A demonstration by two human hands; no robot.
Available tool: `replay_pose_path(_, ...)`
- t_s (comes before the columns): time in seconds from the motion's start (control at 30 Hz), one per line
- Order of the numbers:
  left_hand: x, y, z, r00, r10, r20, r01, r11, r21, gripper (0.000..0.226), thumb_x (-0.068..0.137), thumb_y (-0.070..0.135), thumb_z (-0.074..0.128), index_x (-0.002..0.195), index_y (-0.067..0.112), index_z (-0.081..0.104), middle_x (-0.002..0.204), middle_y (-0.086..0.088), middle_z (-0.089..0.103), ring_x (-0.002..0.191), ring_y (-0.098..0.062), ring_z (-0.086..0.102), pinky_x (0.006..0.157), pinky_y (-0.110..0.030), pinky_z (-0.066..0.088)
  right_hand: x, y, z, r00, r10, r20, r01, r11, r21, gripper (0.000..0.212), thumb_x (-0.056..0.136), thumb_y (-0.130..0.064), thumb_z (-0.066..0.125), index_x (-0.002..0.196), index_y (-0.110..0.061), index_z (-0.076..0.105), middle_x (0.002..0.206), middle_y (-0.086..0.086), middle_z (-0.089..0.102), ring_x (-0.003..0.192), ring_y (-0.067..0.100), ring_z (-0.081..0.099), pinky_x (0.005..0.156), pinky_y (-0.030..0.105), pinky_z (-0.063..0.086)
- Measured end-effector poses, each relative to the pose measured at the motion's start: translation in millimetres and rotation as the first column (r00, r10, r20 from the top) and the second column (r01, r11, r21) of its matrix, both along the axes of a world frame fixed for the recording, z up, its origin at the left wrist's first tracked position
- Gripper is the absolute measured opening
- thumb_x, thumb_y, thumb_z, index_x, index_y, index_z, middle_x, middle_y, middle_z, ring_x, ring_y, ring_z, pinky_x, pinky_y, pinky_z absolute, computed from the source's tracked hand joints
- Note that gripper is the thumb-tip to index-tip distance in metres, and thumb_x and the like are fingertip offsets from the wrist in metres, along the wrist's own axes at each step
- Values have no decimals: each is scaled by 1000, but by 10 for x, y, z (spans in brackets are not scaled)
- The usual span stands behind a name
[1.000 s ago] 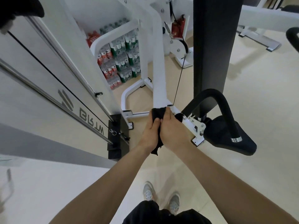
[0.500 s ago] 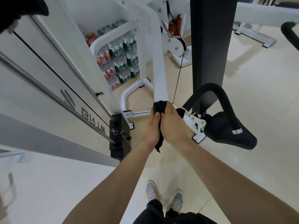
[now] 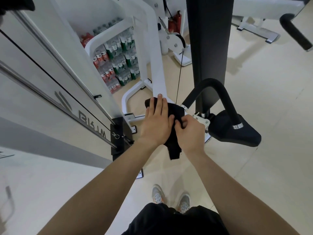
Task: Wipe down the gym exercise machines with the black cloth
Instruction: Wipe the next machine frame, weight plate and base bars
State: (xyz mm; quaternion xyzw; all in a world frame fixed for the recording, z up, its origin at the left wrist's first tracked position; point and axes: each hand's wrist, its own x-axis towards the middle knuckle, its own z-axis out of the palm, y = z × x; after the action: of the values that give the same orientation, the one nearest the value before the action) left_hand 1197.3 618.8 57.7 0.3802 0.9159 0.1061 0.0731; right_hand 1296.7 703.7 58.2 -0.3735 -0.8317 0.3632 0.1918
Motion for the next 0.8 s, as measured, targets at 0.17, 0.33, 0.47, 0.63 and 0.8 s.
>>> replay_pose_path(0.17,-43,350,86,984,-121,-132,93,976,-198,63,106,41,17,158,6,13,168,-11,1,155,-31,-7,126,-48,2,-32,229,-32,997,-74,16,74,997,-6,18,93,-23,64,78,-18,56,58,-11,52,58,12,52,58,23,39)
replay_pose_path(0.33,-24,711,154,969,-174,-175,86,902,-424,68,106,43,11,153,-4,26,163,-22,21,155,-33,4,125,-47,-2,-14,521,-117,994,-81,70,83,996,-26,18,94,-27,64,83,-13,62,63,-3,60,67,21,61,66,36,51)
replay_pose_path(0.47,30,578,147,951,-222,-214,114,898,-424,62,107,41,19,139,-2,51,152,-19,44,154,-33,3,125,-47,2,8,505,-159,996,4,94,-3,1000,-16,19,92,-25,65,78,-15,57,59,-5,56,62,19,56,63,33,46)
replay_pose_path(0.63,84,336,92,936,-245,-252,137,915,-380,41,103,26,37,130,3,57,147,-18,48,154,-31,11,124,-47,12,65,307,-227,986,110,128,-101,992,-70,21,91,-20,65,73,-20,54,54,-11,50,56,15,54,59,36,49)
replay_pose_path(0.8,35,396,73,932,-240,-271,151,937,-314,42,104,26,33,132,4,56,145,-15,51,151,-30,21,125,-45,12,-30,417,-201,995,32,92,-25,997,-72,22,91,-21,64,72,-18,53,55,-10,49,58,15,51,59,33,42)
